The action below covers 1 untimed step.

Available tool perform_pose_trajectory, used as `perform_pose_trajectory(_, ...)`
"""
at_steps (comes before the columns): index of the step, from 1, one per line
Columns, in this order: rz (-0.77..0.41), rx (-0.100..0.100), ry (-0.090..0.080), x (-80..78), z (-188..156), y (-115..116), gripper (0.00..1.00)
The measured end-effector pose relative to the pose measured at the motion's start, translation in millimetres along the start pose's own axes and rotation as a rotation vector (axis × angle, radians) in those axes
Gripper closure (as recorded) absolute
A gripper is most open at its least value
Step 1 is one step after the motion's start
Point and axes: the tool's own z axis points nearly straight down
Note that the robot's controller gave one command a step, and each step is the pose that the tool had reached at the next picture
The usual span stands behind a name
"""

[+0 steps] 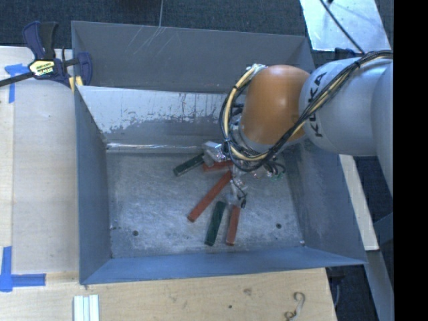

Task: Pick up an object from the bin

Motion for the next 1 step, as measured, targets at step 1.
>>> perform_pose_trajectory(1, -0.149, 0.001, 0.000, 3.2, -29.0, 22.0, 0.00)
